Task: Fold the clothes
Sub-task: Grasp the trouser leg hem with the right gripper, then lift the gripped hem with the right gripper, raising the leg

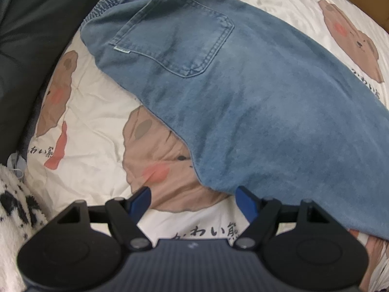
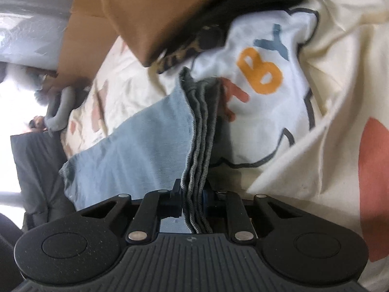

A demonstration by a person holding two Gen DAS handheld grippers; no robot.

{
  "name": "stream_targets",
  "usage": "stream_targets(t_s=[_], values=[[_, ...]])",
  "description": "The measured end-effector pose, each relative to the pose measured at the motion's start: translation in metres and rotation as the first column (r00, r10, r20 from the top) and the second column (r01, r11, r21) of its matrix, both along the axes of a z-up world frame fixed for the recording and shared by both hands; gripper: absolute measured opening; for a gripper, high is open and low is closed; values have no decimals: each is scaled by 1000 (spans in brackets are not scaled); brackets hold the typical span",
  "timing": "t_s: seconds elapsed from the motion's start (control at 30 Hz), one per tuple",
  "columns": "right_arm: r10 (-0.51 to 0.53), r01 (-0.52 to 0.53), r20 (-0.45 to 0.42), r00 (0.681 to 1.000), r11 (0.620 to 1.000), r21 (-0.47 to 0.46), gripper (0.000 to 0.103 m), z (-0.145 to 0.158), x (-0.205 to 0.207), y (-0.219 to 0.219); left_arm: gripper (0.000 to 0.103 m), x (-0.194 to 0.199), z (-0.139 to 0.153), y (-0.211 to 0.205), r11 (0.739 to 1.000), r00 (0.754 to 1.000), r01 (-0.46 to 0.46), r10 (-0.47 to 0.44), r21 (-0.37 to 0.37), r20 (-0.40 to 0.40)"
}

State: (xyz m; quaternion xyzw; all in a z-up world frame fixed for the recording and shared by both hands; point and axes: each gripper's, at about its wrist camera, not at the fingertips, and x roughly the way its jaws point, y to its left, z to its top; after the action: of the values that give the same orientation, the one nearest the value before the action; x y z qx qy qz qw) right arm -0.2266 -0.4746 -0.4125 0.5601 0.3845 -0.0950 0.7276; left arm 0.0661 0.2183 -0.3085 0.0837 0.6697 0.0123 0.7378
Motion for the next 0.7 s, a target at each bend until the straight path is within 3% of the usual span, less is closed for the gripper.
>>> stream_targets(t_s=[0.3, 0.37, 0.53, 0.7], values=[[48, -49, -45, 998, 999, -6, 21, -12, 12, -1, 79, 0, 5, 6, 1000, 1000, -20, 21, -9, 5], [67, -68, -44, 997, 997, -21, 13, -9, 15, 1, 79, 0, 3, 5, 1000, 1000, -17, 17, -14, 1], [84, -85, -35, 996, 995, -57, 9, 14, 14, 2, 79, 8, 6, 9, 999, 999, -28, 28, -40, 21], [105, -106, -37, 994, 994, -34, 9, 45, 18, 6, 79, 18, 11, 5, 999, 999, -17, 18, -45, 42]])
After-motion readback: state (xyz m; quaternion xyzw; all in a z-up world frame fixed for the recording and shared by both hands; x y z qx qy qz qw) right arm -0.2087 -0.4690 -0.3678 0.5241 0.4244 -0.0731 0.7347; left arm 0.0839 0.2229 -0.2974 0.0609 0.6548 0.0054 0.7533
